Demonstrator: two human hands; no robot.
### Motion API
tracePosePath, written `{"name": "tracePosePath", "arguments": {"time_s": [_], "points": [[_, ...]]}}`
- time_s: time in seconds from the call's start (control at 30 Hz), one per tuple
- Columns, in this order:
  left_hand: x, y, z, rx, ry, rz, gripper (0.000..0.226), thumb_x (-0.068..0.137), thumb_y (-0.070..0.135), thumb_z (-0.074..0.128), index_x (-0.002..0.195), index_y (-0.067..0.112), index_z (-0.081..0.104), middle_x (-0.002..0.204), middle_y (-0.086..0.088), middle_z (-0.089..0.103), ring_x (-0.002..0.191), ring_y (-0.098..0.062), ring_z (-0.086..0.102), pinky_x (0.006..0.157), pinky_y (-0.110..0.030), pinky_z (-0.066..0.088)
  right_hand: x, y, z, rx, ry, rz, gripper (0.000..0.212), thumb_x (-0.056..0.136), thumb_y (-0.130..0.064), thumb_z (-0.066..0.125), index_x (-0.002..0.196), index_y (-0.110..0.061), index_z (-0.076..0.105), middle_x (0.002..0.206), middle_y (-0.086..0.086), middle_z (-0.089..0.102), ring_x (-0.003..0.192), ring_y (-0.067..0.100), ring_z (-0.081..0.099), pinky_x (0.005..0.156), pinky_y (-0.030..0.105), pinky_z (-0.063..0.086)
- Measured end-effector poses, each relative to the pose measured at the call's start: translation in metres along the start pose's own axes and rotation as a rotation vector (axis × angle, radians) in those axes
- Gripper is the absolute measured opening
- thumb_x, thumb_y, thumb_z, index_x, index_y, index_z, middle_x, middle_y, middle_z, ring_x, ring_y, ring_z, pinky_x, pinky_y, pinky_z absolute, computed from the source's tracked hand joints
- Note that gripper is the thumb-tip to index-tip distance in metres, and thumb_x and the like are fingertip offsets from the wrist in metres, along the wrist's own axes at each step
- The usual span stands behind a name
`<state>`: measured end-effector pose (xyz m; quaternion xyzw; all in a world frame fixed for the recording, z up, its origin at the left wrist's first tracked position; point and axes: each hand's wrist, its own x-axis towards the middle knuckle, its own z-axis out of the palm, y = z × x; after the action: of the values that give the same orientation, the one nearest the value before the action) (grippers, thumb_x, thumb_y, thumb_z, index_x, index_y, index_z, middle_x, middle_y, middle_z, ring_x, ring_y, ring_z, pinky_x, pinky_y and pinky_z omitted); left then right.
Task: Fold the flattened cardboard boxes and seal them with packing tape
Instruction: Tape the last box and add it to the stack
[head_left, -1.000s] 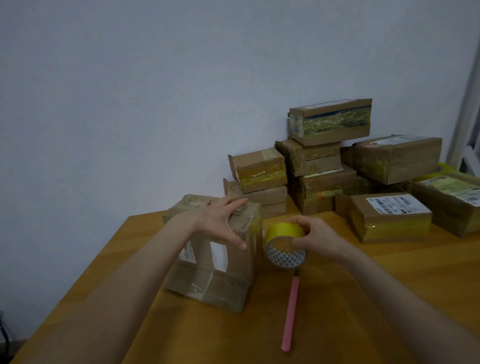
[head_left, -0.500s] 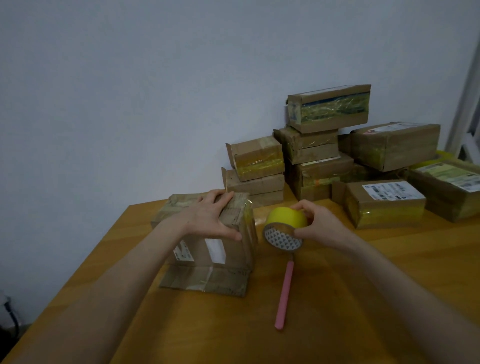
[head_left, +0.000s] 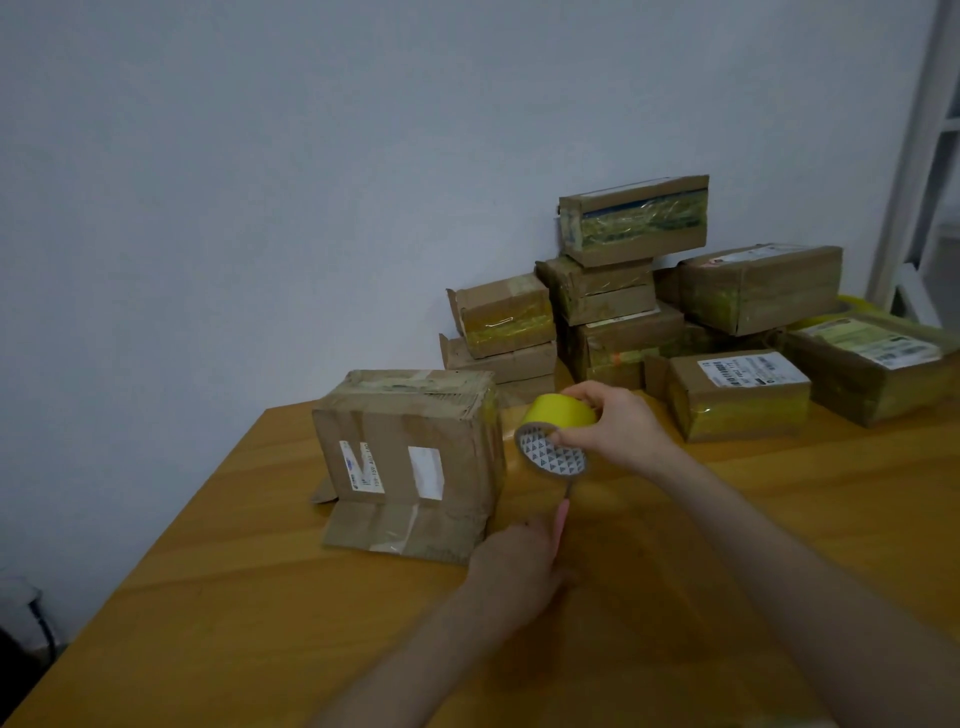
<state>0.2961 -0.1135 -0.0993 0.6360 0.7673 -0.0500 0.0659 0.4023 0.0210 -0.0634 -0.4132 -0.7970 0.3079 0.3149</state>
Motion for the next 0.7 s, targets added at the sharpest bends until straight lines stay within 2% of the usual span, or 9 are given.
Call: {"name": "tracePosePath", "arguments": {"time_s": [0.1,0.23,0.3,0.4,0.5,0.57,0.7], "points": [[0.000,-0.007,0.008,-0.062,0.036,-0.040,0.020,0.099,0.025,0.046,0.108,0.010,0.056,0.109,-0.009,0.063,0.096,-0.022,0.062,0.073,-0.028,0.047,-0.002,0.000,-0.003,0.007,0.010,-0.002,0.060,0.074,-0.029,0.079,0.127,-0.021,0.054,0.117,0.001,0.059,0.098,0.012,0.056,0.072,0.024,0.053],[-0.016,-0.032,-0.001,-0.051,0.138,-0.062,0.021,0.101,0.023,0.040,0.115,0.013,0.053,0.103,-0.002,0.062,0.085,-0.014,0.061,0.071,-0.022,0.050,-0.002,-0.002,-0.005,0.013,0.008,-0.002,0.059,0.076,-0.027,0.077,0.129,-0.020,0.051,0.120,0.002,0.058,0.096,0.011,0.054,0.066,0.017,0.048],[-0.026,-0.052,-0.020,-0.092,0.204,-0.075,0.021,0.102,0.026,0.039,0.115,0.014,0.051,0.088,0.003,0.060,0.068,-0.009,0.057,0.060,-0.019,0.052,-0.001,-0.002,-0.007,0.024,0.005,0.000,0.059,0.077,-0.024,0.077,0.129,-0.020,0.051,0.121,0.003,0.057,0.097,0.011,0.053,0.065,0.015,0.047],[-0.033,-0.074,-0.060,-0.082,0.402,-0.024,0.028,0.103,0.030,0.033,0.119,0.016,0.050,0.073,0.007,0.054,0.052,-0.003,0.049,0.044,-0.015,0.041,0.002,0.000,-0.007,0.034,-0.007,0.000,0.058,0.077,-0.021,0.076,0.128,-0.019,0.050,0.123,0.004,0.056,0.102,0.014,0.054,0.074,0.021,0.051],[-0.016,-0.072,-0.089,-0.124,0.618,0.006,0.033,0.101,0.035,0.036,0.118,0.015,0.057,0.075,0.007,0.053,0.057,-0.004,0.049,0.048,-0.013,0.034,0.003,-0.001,-0.005,0.038,-0.050,-0.002,0.057,0.078,-0.020,0.076,0.128,-0.018,0.049,0.123,0.004,0.055,0.101,0.014,0.054,0.072,0.020,0.050],[0.009,-0.063,-0.095,-0.108,0.711,-0.001,0.030,0.100,0.032,0.040,0.117,0.014,0.057,0.082,0.004,0.053,0.065,-0.008,0.050,0.055,-0.015,0.038,0.003,-0.001,-0.004,0.060,-0.082,0.001,0.059,0.078,-0.021,0.076,0.129,-0.018,0.048,0.123,0.005,0.055,0.100,0.014,0.055,0.068,0.018,0.050],[0.057,-0.054,-0.097,-0.092,0.720,-0.083,0.031,0.100,0.031,0.041,0.117,0.011,0.058,0.091,0.000,0.045,0.075,-0.013,0.048,0.064,-0.024,0.046,0.003,0.002,-0.004,0.102,-0.099,0.030,0.062,0.077,-0.021,0.077,0.132,-0.018,0.049,0.122,0.005,0.058,0.104,0.018,0.059,0.077,0.027,0.055]]}}
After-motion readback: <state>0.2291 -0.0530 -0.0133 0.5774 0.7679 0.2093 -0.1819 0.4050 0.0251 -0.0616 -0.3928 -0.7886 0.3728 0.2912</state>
